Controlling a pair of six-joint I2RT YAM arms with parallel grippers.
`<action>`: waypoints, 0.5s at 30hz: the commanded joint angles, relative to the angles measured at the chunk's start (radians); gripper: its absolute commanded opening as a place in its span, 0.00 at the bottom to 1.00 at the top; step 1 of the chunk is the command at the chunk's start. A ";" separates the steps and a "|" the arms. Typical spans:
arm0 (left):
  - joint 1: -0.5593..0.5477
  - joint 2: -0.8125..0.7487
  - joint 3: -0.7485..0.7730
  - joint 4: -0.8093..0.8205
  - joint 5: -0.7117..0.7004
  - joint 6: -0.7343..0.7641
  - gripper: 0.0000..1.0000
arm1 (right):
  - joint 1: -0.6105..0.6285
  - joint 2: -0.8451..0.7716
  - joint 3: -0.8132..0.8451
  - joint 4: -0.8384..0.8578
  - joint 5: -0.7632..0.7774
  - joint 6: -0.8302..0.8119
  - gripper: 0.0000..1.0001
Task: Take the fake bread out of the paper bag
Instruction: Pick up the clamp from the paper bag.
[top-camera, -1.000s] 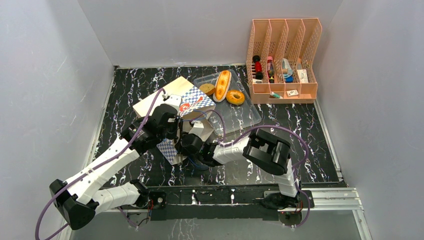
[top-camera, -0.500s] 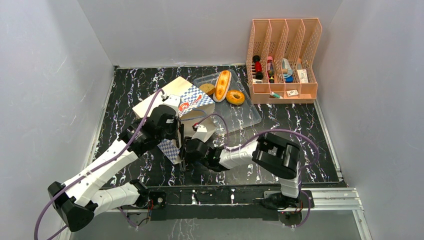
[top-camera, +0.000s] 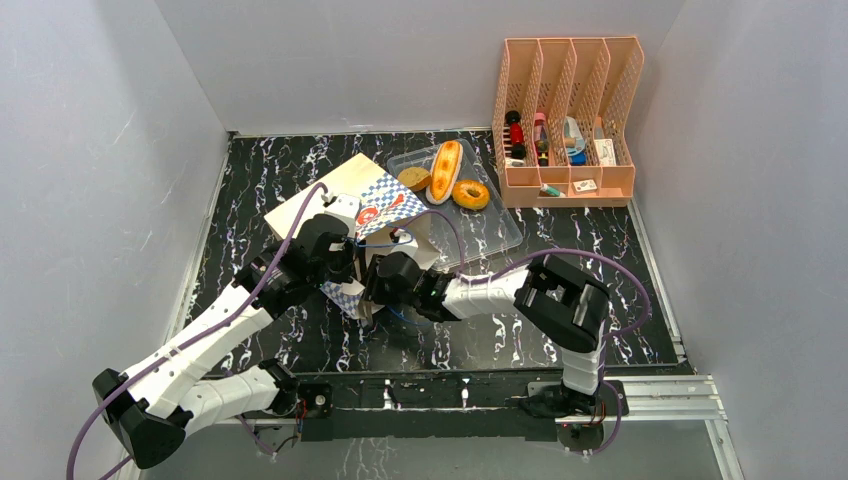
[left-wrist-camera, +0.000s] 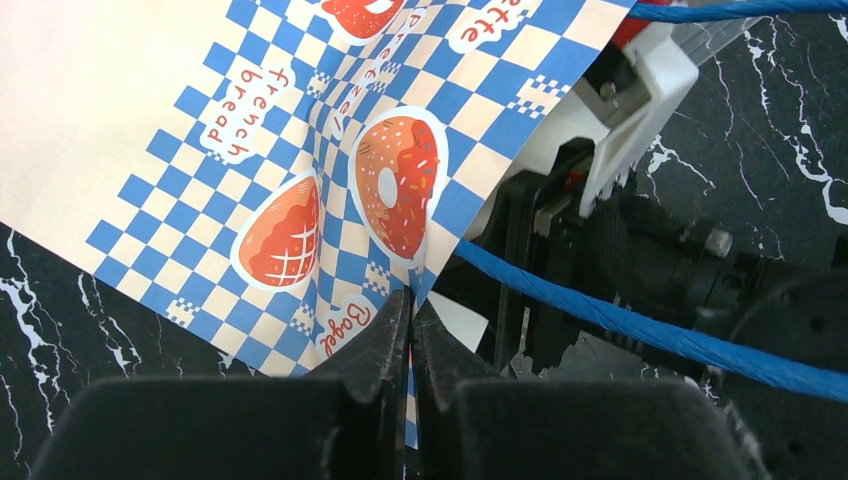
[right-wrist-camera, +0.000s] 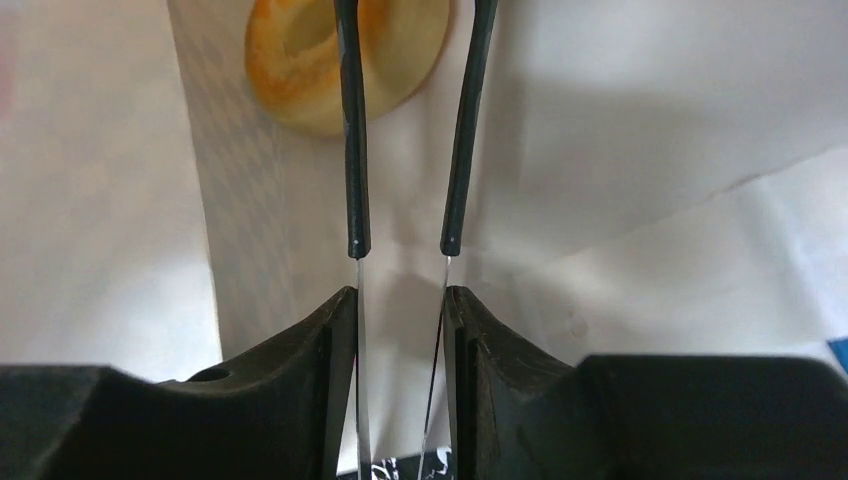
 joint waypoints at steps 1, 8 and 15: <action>0.000 -0.026 -0.011 0.022 0.049 0.006 0.00 | -0.042 -0.034 0.092 0.039 -0.084 -0.007 0.34; 0.001 -0.056 -0.007 0.011 0.049 -0.006 0.00 | -0.095 -0.012 0.117 0.014 -0.168 -0.028 0.34; -0.001 -0.104 0.001 -0.003 0.036 -0.033 0.00 | -0.101 -0.034 0.074 0.025 -0.169 -0.039 0.34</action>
